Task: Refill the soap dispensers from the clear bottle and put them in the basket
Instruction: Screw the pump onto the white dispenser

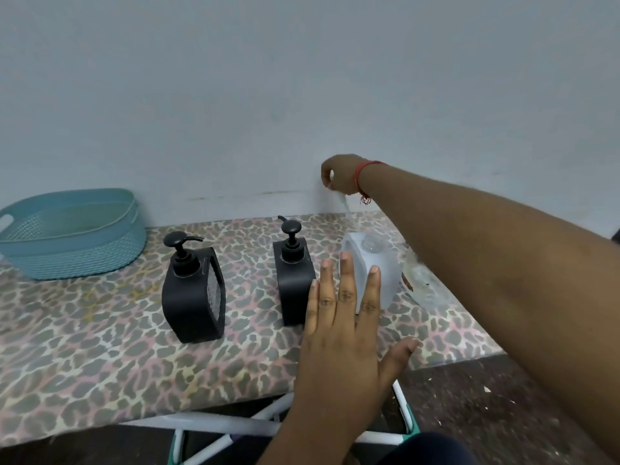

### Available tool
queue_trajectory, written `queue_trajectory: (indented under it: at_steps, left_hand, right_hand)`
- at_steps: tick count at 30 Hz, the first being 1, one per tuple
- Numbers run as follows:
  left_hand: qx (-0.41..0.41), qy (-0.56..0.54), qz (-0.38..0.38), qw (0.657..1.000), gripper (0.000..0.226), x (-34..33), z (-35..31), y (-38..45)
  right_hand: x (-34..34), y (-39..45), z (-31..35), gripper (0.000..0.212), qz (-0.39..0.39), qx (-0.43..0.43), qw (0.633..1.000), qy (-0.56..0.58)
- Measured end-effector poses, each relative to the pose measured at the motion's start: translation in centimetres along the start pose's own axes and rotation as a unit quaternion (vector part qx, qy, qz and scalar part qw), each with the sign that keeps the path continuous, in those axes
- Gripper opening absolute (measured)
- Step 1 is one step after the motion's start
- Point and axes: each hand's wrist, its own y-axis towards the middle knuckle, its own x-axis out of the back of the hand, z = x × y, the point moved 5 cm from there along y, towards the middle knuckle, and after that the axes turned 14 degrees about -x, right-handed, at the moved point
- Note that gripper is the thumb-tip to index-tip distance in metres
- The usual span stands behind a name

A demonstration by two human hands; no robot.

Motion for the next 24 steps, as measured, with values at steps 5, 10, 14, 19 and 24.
queue_trajectory:
  at_steps: [5,10,14,19,24]
  left_hand:
    - [0.008,-0.004,0.000,1.000,0.083,1.6,-1.3,0.0]
    - [0.031,-0.026,0.005,0.999,0.085,2.8,-2.6,-0.2]
    - [0.058,-0.063,0.015,0.996,0.088,2.8,-3.2,0.0]
    - [0.113,-0.143,0.029,0.983,0.096,2.0,-2.9,0.8]
    - [0.186,-0.257,0.030,0.948,0.097,1.4,-1.6,2.0]
  right_hand:
    - [5.0,-5.1,-0.7,0.015,-0.107,0.006,0.969,0.224]
    - [7.8,-12.2,-1.8,0.007,-0.208,0.046,0.927,0.309]
    - [8.6,-16.8,-3.1,0.004,-0.264,0.052,0.909,0.319]
    - [8.4,-20.5,-4.8,0.020,-0.281,0.041,0.892,0.350]
    - [7.2,-21.7,-5.6,0.031,-0.287,0.029,0.872,0.396]
